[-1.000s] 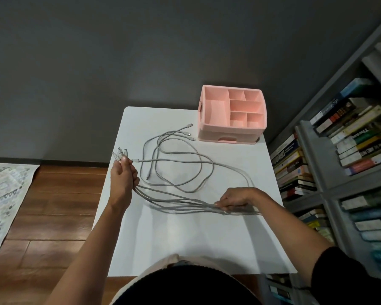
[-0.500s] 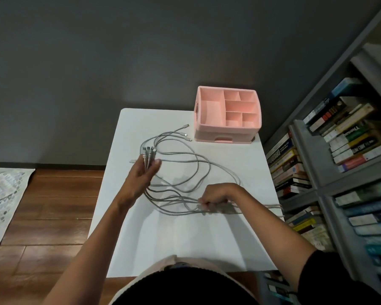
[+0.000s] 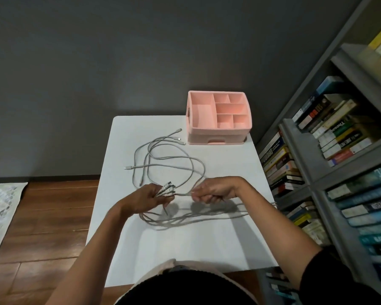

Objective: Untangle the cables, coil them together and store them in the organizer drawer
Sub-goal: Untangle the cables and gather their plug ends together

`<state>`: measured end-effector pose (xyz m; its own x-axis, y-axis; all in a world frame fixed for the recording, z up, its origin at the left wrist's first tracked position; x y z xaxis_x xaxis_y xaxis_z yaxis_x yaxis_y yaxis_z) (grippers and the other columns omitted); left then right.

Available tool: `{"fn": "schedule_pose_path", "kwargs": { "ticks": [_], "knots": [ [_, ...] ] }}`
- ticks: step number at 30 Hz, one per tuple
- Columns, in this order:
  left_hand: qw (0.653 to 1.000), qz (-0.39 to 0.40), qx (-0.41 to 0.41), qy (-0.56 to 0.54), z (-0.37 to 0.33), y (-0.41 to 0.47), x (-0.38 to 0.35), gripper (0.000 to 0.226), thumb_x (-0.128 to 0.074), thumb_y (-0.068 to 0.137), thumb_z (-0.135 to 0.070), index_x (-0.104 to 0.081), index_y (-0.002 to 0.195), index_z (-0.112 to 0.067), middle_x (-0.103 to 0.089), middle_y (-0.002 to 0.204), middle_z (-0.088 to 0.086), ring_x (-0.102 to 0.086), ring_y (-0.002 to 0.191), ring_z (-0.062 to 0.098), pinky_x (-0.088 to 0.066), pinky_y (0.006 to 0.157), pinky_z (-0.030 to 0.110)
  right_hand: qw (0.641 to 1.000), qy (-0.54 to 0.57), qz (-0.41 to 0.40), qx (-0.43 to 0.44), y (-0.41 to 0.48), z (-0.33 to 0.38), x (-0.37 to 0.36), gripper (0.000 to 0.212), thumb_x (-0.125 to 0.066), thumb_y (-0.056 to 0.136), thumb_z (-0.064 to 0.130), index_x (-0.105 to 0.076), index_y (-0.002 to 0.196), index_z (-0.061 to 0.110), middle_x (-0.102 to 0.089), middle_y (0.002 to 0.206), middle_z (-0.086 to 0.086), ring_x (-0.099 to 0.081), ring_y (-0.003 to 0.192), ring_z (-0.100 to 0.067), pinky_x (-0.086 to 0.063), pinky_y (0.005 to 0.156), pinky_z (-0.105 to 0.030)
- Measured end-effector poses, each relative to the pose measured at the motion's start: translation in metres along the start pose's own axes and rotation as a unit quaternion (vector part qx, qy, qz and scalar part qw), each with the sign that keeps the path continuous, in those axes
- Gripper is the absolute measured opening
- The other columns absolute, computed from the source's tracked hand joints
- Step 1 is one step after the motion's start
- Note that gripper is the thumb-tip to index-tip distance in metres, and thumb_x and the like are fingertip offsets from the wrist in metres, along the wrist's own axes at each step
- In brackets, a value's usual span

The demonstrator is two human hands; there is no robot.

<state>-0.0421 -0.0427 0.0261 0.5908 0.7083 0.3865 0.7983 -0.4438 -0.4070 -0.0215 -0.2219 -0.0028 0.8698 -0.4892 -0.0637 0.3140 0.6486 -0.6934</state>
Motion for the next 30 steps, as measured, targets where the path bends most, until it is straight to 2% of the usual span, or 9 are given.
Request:
{"fn": "schedule_pose_path", "kwargs": {
  "ticks": [3, 7, 11, 15, 19, 23, 25, 27, 30],
  "knots": [
    [0.999, -0.027, 0.022, 0.031, 0.029, -0.005, 0.021, 0.03, -0.061, 0.092, -0.03, -0.063, 0.067, -0.013, -0.044, 0.048, -0.012, -0.035, 0.05, 0.003, -0.031, 0.055, 0.021, 0.999, 0.019, -0.02, -0.046, -0.024, -0.033, 0.023, 0.03, -0.044, 0.098, 0.038, -0.047, 0.075, 0.019, -0.028, 0.05, 0.013, -0.018, 0.042, -0.001, -0.015, 0.04, -0.015],
    [0.999, -0.021, 0.02, 0.039, 0.039, -0.003, 0.018, 0.037, -0.064, 0.088, -0.036, -0.066, 0.072, -0.003, -0.042, 0.054, -0.008, -0.035, 0.055, 0.011, -0.031, 0.055, 0.025, 0.997, 0.035, -0.035, -0.061, -0.038, -0.052, 0.034, 0.029, -0.049, 0.088, 0.044, -0.047, 0.073, 0.019, -0.027, 0.049, 0.013, -0.016, 0.041, -0.002, -0.013, 0.04, -0.015],
    [0.999, -0.031, 0.023, 0.038, 0.043, -0.004, 0.033, 0.041, -0.065, 0.075, -0.057, -0.066, 0.067, -0.017, -0.044, 0.056, -0.004, -0.036, 0.056, 0.011, -0.031, 0.055, 0.026, 0.994, 0.07, -0.043, -0.07, -0.05, -0.069, 0.043, 0.028, -0.052, 0.087, 0.041, -0.048, 0.075, 0.016, -0.03, 0.048, 0.012, -0.017, 0.04, -0.001, -0.014, 0.039, -0.014],
    [0.999, -0.02, 0.023, 0.043, 0.048, -0.005, 0.026, 0.03, -0.063, 0.089, -0.034, -0.065, 0.062, -0.02, -0.043, 0.051, -0.009, -0.035, 0.054, 0.008, -0.031, 0.053, 0.024, 0.991, 0.057, -0.079, -0.092, -0.065, -0.079, 0.056, 0.025, -0.053, 0.087, 0.039, -0.052, 0.078, 0.015, -0.032, 0.049, 0.01, -0.017, 0.04, -0.003, -0.015, 0.038, -0.014],
    [0.996, -0.055, 0.052, 0.047, 0.069, -0.013, 0.044, 0.034, -0.061, 0.091, -0.031, -0.062, 0.058, -0.023, -0.037, 0.047, -0.008, -0.031, 0.047, 0.007, -0.03, 0.051, 0.025, 0.983, 0.051, -0.135, -0.11, -0.079, -0.097, 0.071, 0.027, -0.051, 0.096, 0.031, -0.053, 0.076, 0.014, -0.031, 0.05, 0.009, -0.018, 0.042, -0.004, -0.018, 0.038, -0.014],
    [0.994, -0.066, 0.056, 0.068, 0.074, -0.016, 0.038, 0.033, -0.06, 0.092, -0.028, -0.062, 0.065, -0.01, -0.037, 0.042, -0.009, -0.031, 0.043, 0.005, -0.03, 0.049, 0.022, 0.974, 0.007, -0.186, -0.126, -0.081, -0.102, 0.078, 0.034, -0.051, 0.098, 0.032, -0.055, 0.067, 0.02, -0.033, 0.052, 0.008, -0.018, 0.048, -0.008, -0.015, 0.045, -0.021],
    [0.991, -0.082, 0.067, 0.08, 0.08, -0.014, 0.038, 0.034, -0.061, 0.092, -0.028, -0.062, 0.063, -0.011, -0.04, 0.041, -0.01, -0.034, 0.043, 0.006, -0.033, 0.051, 0.022, 0.97, -0.028, -0.202, -0.132, -0.076, -0.094, 0.077, 0.033, -0.052, 0.097, 0.032, -0.056, 0.067, 0.019, -0.035, 0.051, 0.009, -0.02, 0.048, -0.008, -0.016, 0.047, -0.023],
    [0.988, -0.086, 0.084, 0.099, 0.085, -0.011, 0.038, 0.031, -0.063, 0.09, -0.027, -0.066, 0.062, -0.016, -0.048, 0.046, -0.01, -0.042, 0.047, 0.006, -0.038, 0.057, 0.023, 0.961, -0.087, -0.218, -0.145, -0.076, -0.083, 0.079, 0.031, -0.053, 0.097, 0.031, -0.059, 0.07, 0.017, -0.038, 0.051, 0.009, -0.024, 0.045, -0.006, -0.019, 0.044, -0.02],
    [0.982, -0.077, 0.116, 0.128, 0.085, -0.005, 0.028, 0.028, -0.065, 0.089, -0.027, -0.064, 0.062, -0.021, -0.054, 0.056, -0.004, -0.048, 0.055, 0.012, -0.035, 0.055, 0.02, 0.951, -0.153, -0.224, -0.152, -0.079, -0.066, 0.082, 0.031, -0.055, 0.097, 0.03, -0.06, 0.069, 0.017, -0.041, 0.055, 0.005, -0.025, 0.039, -0.004, -0.018, 0.042, -0.018]
  ]
}}
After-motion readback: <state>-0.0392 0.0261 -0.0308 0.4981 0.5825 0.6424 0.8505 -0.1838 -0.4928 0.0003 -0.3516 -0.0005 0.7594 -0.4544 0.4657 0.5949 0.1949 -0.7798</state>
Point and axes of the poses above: each hand's wrist, its own y-axis towards the middle knuckle, its own x-axis out of the back of the hand, z = x × y, the point moved 6 cm from there along y, towards the middle knuckle
